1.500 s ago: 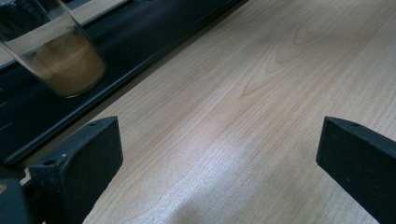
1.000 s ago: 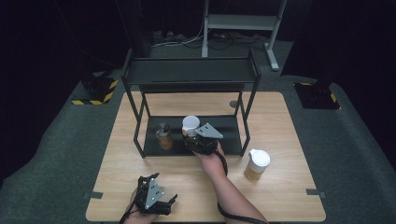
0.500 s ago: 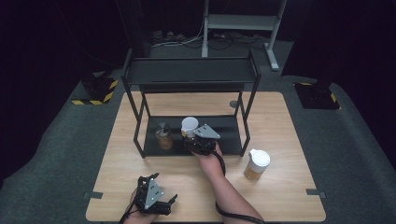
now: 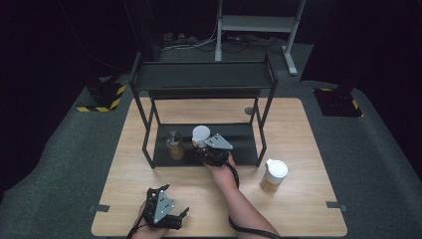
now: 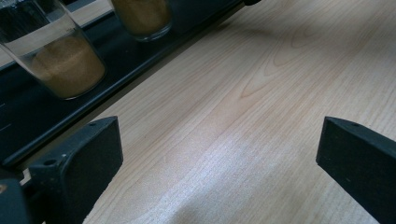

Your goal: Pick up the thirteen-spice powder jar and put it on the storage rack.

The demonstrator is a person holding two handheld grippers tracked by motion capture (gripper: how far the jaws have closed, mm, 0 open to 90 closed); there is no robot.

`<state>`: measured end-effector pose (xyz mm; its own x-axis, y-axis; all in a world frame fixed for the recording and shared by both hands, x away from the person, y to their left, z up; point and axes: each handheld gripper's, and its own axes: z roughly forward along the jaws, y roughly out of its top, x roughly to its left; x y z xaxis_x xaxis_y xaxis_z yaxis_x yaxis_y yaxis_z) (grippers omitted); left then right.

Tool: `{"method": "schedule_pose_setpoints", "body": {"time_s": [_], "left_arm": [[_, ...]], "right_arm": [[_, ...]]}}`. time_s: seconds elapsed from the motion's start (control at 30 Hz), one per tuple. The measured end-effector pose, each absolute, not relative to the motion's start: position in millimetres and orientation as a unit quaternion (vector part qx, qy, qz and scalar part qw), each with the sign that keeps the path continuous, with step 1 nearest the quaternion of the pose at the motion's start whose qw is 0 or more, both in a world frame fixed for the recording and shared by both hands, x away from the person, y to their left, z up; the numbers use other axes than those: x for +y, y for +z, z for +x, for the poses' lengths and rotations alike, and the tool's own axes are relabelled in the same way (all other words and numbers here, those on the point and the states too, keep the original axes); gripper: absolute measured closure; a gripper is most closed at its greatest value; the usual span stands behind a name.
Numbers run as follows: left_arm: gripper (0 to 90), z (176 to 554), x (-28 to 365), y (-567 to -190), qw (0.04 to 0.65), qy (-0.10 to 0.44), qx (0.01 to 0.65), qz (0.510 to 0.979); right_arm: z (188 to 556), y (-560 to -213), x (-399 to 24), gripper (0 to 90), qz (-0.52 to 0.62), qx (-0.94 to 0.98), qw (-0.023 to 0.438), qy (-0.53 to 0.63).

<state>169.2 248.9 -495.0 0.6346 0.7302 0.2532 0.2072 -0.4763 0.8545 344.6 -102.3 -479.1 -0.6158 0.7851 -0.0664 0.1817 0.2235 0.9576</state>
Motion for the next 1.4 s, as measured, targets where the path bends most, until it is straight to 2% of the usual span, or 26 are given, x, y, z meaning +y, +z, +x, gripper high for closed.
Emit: {"method": "schedule_pose_setpoints", "body": {"time_s": [0.37, 0.47, 0.67, 0.7, 0.77, 1.4], "left_arm": [[0.9, 169, 248, -495, 0.417, 0.314, 0.29, 0.802], [0.8, 169, 248, -495, 0.417, 0.313, 0.29, 0.802], [0.8, 169, 247, -494, 0.415, 0.314, 0.29, 0.803], [0.9, 169, 247, -494, 0.415, 0.314, 0.29, 0.803], [0.9, 169, 247, -494, 0.414, 0.314, 0.29, 0.804], [0.9, 169, 244, -494, 0.408, 0.317, 0.288, 0.806]], "right_arm": [[345, -481, -106, 29.0, 0.335, 0.726, 0.28, 0.531], [347, -480, -107, 26.3, 0.335, 0.728, 0.277, 0.53], [345, -479, -105, 6.0, 0.344, 0.727, 0.274, 0.527], [345, -479, -105, 6.0, 0.344, 0.727, 0.274, 0.527], [342, -479, -106, 0.0, 0.344, 0.725, 0.274, 0.53], [324, -471, -127, 0.0, 0.345, 0.717, 0.269, 0.542]]}}
